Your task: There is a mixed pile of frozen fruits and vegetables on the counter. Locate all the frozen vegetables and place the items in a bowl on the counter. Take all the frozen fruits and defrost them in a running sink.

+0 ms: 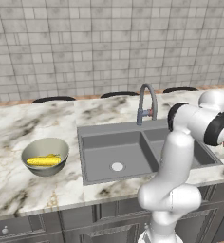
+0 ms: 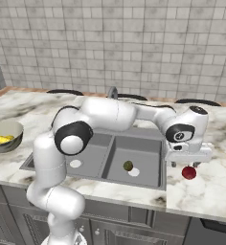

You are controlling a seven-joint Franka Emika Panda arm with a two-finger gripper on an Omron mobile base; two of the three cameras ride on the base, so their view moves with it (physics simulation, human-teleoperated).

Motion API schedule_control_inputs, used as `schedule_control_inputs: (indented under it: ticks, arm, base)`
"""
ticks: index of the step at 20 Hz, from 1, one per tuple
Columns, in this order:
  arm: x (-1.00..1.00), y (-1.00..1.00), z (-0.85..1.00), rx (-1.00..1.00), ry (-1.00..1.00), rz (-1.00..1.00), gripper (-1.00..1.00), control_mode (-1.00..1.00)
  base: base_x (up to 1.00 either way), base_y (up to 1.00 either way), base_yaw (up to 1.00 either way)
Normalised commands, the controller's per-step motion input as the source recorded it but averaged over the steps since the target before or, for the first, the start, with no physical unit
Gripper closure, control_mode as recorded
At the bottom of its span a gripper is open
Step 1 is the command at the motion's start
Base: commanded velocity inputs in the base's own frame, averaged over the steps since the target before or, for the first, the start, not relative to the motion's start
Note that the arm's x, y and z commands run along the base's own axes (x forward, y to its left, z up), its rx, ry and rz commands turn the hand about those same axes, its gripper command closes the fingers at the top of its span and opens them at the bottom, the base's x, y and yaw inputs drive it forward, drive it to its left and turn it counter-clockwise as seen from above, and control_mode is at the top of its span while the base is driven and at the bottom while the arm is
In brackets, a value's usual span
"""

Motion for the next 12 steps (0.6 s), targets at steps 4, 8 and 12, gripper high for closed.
schedule_control_inputs:
  ticks: [4, 8, 12]
  arm:
    - [0.29, -0.11, -0.20, 0.00, -0.02, 0.00, -1.00, -1.00]
    - [0.33, -0.08, -0.23, 0.00, -0.02, 0.02, -1.00, -1.00]
    - [0.28, -0.06, -0.26, 0.00, 0.00, 0.00, -1.00, -1.00]
  base:
    - [0.00, 0.00, 0.00]
    - [0.00, 0.00, 0.00]
    - [0.00, 0.00, 0.00]
